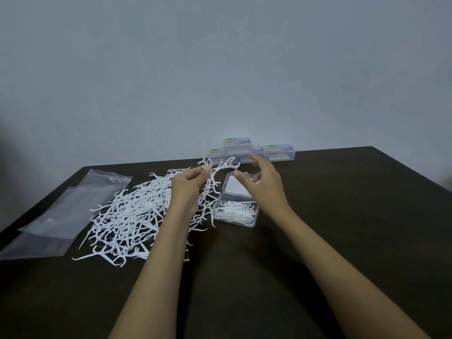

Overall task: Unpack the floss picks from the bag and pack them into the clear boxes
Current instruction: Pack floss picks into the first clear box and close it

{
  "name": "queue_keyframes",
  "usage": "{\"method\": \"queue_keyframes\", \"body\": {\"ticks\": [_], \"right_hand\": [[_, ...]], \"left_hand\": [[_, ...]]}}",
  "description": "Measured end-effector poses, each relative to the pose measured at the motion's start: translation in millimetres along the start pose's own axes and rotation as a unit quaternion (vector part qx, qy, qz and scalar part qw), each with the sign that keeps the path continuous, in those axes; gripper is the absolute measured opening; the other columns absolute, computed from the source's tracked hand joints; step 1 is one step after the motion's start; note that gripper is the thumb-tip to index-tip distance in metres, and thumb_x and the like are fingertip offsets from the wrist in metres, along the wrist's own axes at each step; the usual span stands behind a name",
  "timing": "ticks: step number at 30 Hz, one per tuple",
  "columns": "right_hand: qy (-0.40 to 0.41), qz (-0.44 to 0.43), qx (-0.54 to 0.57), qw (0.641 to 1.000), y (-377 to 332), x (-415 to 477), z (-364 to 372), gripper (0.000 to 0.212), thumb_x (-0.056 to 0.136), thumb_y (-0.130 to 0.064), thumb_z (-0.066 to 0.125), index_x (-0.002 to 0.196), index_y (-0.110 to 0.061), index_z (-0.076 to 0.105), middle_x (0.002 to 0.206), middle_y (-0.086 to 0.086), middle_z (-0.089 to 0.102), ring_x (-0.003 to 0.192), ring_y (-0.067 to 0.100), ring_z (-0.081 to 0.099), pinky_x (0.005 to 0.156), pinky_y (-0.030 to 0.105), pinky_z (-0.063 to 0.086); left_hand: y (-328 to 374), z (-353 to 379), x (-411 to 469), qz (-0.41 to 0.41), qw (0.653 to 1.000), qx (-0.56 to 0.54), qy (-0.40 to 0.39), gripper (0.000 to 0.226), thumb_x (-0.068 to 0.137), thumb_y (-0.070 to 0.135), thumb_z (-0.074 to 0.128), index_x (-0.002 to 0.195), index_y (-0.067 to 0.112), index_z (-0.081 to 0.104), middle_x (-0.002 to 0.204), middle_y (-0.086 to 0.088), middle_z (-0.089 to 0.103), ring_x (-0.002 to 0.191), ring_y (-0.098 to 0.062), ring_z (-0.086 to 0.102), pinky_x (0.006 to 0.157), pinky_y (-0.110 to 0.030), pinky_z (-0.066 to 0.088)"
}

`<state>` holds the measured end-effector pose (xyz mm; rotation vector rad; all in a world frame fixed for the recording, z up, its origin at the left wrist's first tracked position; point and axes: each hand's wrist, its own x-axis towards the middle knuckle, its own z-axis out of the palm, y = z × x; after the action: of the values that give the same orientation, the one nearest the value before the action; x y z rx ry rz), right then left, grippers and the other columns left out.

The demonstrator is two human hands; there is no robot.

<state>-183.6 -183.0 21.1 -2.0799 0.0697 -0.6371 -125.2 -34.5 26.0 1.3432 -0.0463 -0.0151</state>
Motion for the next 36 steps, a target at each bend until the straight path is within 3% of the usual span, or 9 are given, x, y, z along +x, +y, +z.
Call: {"method": "queue_keyframes", "body": {"ticks": [3,8,12,16,22,27,29,32,36], "right_hand": [[-0.056,0.071,0.136,0.987,0,2,1,0.068,0.074,-0.045,0.069,0.133,-0.021,0.046,0.110,0.001,0.061,0.100,0.013,0.059,0.085,0.030,0.049],[-0.008,0.066,0.208,0.976,-5,1,2,0.011,0.084,-0.012,0.066,0.091,-0.005,0.066,0.073,0.007,0.064,0.050,0.000,0.052,0.048,0.010,0.042],[0.003,0.097,0.228,0.969,-3,1,-2,0.007,0.086,-0.008,0.062,0.081,-0.007,0.068,0.065,0.006,0.064,0.041,0.001,0.046,0.042,0.011,0.038],[-0.012,0.141,0.240,0.960,1,3,-6,0.009,0.086,-0.003,0.060,0.088,0.003,0.066,0.067,0.009,0.063,0.040,0.001,0.049,0.042,0.014,0.038],[-0.130,0.104,0.068,0.984,6,-1,2,0.025,0.079,-0.012,0.071,0.098,0.002,0.068,0.070,0.011,0.067,0.044,0.006,0.058,0.044,0.013,0.045],[-0.061,-0.004,-0.172,0.983,2,0,-2,0.038,0.076,-0.041,0.070,0.105,-0.016,0.070,0.087,0.001,0.072,0.070,0.009,0.062,0.074,0.027,0.052],[-0.025,0.006,-0.102,0.994,0,1,-5,0.039,0.075,-0.040,0.070,0.106,-0.017,0.069,0.082,0.001,0.069,0.073,0.009,0.062,0.073,0.027,0.051],[-0.032,0.069,0.085,0.994,-1,3,-8,0.025,0.079,-0.024,0.069,0.100,-0.011,0.067,0.077,0.004,0.068,0.053,-0.005,0.058,0.052,0.013,0.044],[-0.045,0.125,0.142,0.981,3,3,-8,0.007,0.084,-0.010,0.065,0.090,-0.007,0.068,0.071,0.004,0.066,0.049,0.003,0.050,0.041,0.009,0.036]], "left_hand": [[2,5,-5,-0.005,0.999,0.005,-0.048,0.007,0.083,0.005,0.064,0.086,0.008,0.069,0.075,-0.004,0.065,0.080,-0.021,0.049,0.074,-0.030,0.042],[-1,8,-6,0.022,0.995,0.052,-0.087,0.006,0.081,0.004,0.066,0.084,0.008,0.071,0.068,-0.001,0.069,0.073,-0.019,0.054,0.065,-0.025,0.044],[-4,7,-6,0.013,0.995,0.044,-0.086,0.020,0.083,0.001,0.064,0.101,-0.005,0.066,0.061,0.007,0.069,0.054,-0.003,0.061,0.048,-0.013,0.045],[-4,1,-4,-0.004,0.998,0.030,-0.058,0.025,0.083,0.003,0.064,0.107,-0.002,0.065,0.071,0.006,0.069,0.056,0.001,0.062,0.049,-0.013,0.045],[-9,-2,2,-0.010,0.999,0.009,-0.030,0.028,0.083,0.006,0.064,0.111,-0.001,0.063,0.094,-0.004,0.065,0.075,-0.007,0.058,0.067,-0.021,0.042],[-12,-2,4,0.001,0.997,0.050,-0.066,0.026,0.083,0.007,0.065,0.107,-0.001,0.065,0.086,0.000,0.067,0.070,-0.005,0.061,0.056,-0.016,0.049],[-12,1,2,0.014,0.994,0.066,-0.087,0.022,0.083,0.003,0.064,0.104,-0.002,0.066,0.082,-0.002,0.069,0.057,-0.002,0.061,0.048,-0.011,0.045],[-14,4,2,0.042,0.986,0.114,-0.111,0.020,0.081,0.001,0.066,0.101,0.003,0.069,0.069,0.006,0.070,0.054,0.002,0.061,0.049,-0.010,0.045],[-16,4,3,0.072,0.973,0.176,-0.130,0.021,0.080,0.002,0.068,0.100,0.003,0.070,0.073,0.005,0.069,0.056,0.005,0.060,0.054,-0.009,0.045]]}}
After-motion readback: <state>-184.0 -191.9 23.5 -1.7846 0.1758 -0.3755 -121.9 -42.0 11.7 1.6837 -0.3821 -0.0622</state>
